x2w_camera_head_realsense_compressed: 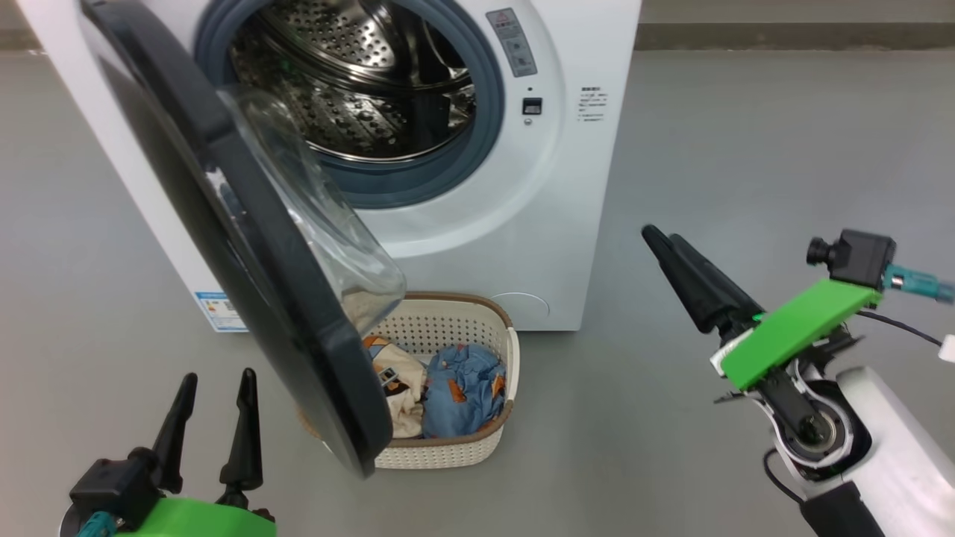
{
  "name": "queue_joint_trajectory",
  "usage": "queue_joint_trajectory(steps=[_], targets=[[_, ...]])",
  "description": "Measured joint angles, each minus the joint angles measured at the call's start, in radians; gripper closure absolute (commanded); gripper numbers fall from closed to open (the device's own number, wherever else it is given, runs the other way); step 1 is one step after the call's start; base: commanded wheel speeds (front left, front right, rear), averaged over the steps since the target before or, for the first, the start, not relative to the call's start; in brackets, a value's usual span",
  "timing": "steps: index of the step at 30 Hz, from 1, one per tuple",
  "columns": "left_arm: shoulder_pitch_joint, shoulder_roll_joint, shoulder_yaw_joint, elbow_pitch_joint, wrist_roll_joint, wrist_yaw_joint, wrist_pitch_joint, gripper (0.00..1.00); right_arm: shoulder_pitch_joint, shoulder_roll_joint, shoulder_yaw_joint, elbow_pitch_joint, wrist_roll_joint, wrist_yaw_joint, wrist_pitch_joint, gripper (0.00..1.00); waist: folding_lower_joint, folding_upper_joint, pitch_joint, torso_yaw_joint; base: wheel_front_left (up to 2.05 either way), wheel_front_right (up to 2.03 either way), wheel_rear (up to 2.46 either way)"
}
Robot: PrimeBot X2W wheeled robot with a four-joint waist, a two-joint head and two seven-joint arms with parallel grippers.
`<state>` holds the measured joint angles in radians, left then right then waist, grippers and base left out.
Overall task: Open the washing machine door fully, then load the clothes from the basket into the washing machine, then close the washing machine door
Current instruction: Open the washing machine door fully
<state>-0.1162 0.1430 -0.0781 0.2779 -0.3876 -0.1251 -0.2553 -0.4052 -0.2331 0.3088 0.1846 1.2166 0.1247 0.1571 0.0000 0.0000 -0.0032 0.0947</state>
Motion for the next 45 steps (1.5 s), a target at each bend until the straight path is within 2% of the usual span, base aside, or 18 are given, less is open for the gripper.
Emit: queue_joint_trajectory(steps=[2, 4, 10, 14, 27, 31, 45], targets=[[0.000, 0.001, 0.000, -0.002, -0.001, 0.002, 0.000, 0.00, 0.026, -0.032, 0.015, -0.003, -0.101, 0.000, -0.082, 0.00, 0.0000, 0.0000, 0.002, -0.014, 0.00, 0.00, 0.00], [0.000, 0.001, 0.000, -0.004, -0.007, 0.003, 0.000, 0.00, 0.045, -0.042, 0.016, -0.002, -0.150, 0.000, -0.139, 0.00, 0.0000, 0.0000, 0.001, -0.020, 0.00, 0.00, 0.00], [0.015, 0.003, 0.001, -0.014, -0.009, 0.012, 0.000, 0.00, 0.110, -0.056, 0.013, 0.026, -0.332, 0.000, -0.307, 0.00, 0.0000, 0.0001, -0.003, -0.037, 0.00, 0.00, 0.00], [0.020, 0.003, 0.005, -0.019, -0.010, 0.014, 0.000, 0.00, 0.156, -0.048, 0.009, 0.064, -0.425, 0.000, -0.366, 0.00, 0.0000, 0.0000, -0.004, -0.050, 0.00, 0.00, 0.00], [0.021, -0.001, 0.016, -0.033, -0.015, 0.022, 0.000, 0.00, 0.201, 0.039, -0.088, 0.143, -0.680, 0.000, -0.406, 0.00, 0.0000, 0.0000, -0.008, -0.096, 0.00, 0.00, 0.00], [0.021, -0.003, 0.016, -0.033, -0.015, 0.022, 0.000, 0.00, 0.211, 0.048, -0.121, 0.145, -0.751, 0.000, -0.407, 0.00, 0.0000, 0.0000, -0.011, -0.099, 0.00, 0.00, 0.00], [0.024, -0.004, 0.017, -0.033, -0.015, 0.022, 0.000, 0.00, 0.211, 0.066, -0.116, 0.182, -0.795, 0.000, -0.407, 0.00, 0.0000, 0.0000, -0.013, -0.098, 0.00, 0.00, 0.00]])
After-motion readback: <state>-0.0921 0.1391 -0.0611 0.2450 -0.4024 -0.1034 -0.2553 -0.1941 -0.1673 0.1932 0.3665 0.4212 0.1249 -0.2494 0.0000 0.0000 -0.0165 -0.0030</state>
